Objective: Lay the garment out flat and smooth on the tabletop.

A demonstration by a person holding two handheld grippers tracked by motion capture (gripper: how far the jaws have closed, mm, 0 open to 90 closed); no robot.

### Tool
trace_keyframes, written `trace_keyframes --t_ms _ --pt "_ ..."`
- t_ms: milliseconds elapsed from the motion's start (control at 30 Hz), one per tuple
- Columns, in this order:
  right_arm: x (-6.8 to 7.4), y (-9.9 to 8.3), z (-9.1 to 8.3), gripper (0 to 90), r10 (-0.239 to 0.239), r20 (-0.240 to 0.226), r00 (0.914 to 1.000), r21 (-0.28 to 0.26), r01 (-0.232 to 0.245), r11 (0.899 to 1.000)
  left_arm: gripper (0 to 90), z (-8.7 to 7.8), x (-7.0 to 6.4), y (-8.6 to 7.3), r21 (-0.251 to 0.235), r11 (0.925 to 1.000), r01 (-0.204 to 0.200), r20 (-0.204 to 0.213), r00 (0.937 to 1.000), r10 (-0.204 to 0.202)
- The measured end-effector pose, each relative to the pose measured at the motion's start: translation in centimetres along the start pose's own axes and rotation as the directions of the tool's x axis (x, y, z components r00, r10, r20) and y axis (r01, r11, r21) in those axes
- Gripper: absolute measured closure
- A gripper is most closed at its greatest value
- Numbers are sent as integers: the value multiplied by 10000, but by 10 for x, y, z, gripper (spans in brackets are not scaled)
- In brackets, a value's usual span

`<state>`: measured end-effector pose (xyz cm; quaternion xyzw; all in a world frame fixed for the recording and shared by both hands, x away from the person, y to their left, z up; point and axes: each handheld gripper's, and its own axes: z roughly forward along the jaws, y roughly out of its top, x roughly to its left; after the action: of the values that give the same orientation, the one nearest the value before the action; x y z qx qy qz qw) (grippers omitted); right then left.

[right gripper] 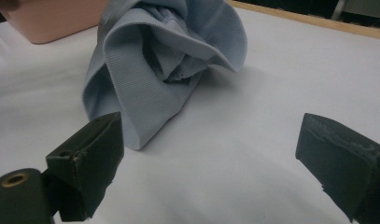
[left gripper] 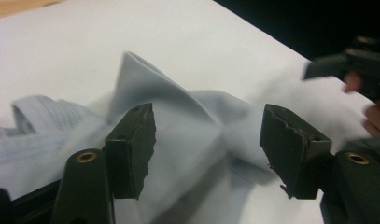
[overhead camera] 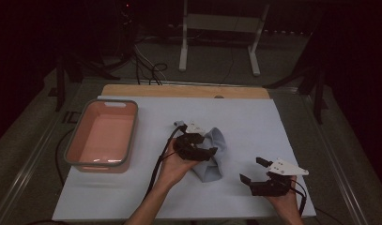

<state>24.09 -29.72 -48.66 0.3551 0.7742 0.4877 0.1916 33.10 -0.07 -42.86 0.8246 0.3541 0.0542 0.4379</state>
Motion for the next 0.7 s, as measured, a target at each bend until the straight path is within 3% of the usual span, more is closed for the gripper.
trace_keyframes --t_ms 300,433,567,667,700 --pt "3 1 5 79 -113 -57 9999 60 113 9999 317 23 21 17 270 9986 452 -515 9977 -437" --pt "5 2 7 79 -99 -197 9998 34 100 9999 342 34 26 24 410 9977 537 -419 9978 -520" --pt "12 4 13 79 -191 -364 9992 63 193 9998 393 46 28 27 708 9956 617 -296 9978 -597" --pt "15 5 16 79 -243 -428 9988 65 246 9997 519 50 28 26 931 9940 574 -246 9982 -553" --pt "17 5 17 79 -262 -494 9984 82 266 9996 519 49 27 25 1165 9925 358 -267 9991 -329"
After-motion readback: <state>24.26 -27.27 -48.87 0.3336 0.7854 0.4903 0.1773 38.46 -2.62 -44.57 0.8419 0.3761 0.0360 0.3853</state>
